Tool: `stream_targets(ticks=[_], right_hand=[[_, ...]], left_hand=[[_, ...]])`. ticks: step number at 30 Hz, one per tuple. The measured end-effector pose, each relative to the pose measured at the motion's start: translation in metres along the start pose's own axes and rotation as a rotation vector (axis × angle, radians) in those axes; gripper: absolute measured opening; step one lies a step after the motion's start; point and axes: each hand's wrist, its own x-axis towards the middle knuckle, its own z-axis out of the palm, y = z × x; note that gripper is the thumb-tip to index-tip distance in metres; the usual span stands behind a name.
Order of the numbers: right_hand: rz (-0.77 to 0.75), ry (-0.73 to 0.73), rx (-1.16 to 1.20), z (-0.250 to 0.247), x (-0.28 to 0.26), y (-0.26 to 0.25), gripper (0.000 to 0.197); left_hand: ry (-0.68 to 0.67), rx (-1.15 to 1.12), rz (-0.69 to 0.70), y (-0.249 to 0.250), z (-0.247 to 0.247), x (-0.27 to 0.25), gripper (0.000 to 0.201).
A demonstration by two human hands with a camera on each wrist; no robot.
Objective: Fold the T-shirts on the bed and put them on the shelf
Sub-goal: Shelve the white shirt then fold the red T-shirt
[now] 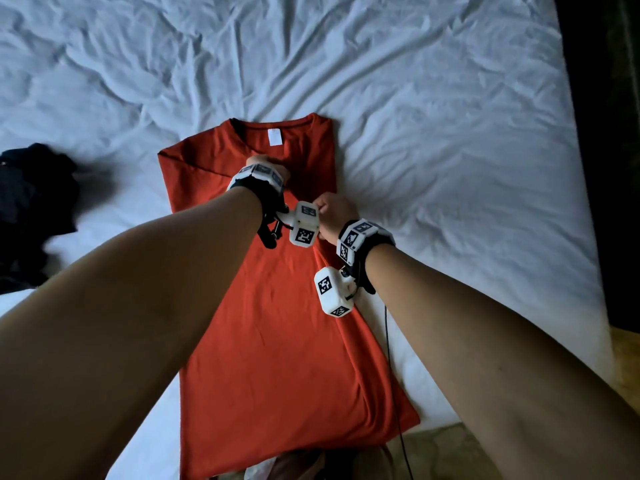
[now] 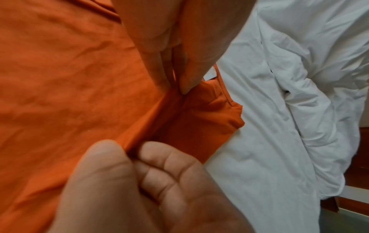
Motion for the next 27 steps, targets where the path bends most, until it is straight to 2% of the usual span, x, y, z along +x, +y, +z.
stream_targets(ticks=[2,6,10,13,15,17,20,22,27], right_hand=[[0.017,-0.024,0.013,0.003,0.003,-0.001,0.006],[0.098,-0.027,0.192,0.005,-0.004,0.002,0.010],[0.171,-0.012,0.267,0.005,-0.014,0.017,0.014],[0.230,-0.027,0.273,0.007,-0.022,0.038,0.008],[0.259,-0.014,0.216,0.007,-0.035,0.050,0.013],[0.275,-0.013,0.159,0.007,-0.049,0.064,0.017],[0.320,-0.084,0.113,0.010,-0.067,0.091,0.010],[0.351,-0.130,0.106,0.013,-0.080,0.111,0.005],[0.406,-0.287,0.106,0.015,-0.116,0.146,0.008]], left_hand=[[-0.015,0.018,-0.001,0.001,-0.002,0.000,0.040],[0.027,-0.044,-0.027,-0.001,-0.005,-0.012,0.007],[0.006,-0.042,-0.043,-0.017,-0.007,-0.028,0.014],[-0.129,-0.097,-0.030,-0.033,-0.001,-0.041,0.023],[-0.197,-0.141,-0.059,-0.043,0.004,-0.056,0.010],[-0.209,-0.230,-0.124,-0.053,0.012,-0.071,0.009],[-0.182,-0.350,-0.217,-0.063,0.026,-0.099,0.006],[-0.199,-0.350,-0.210,-0.073,0.037,-0.116,0.008],[-0.232,-0.352,-0.209,-0.100,0.059,-0.151,0.014]])
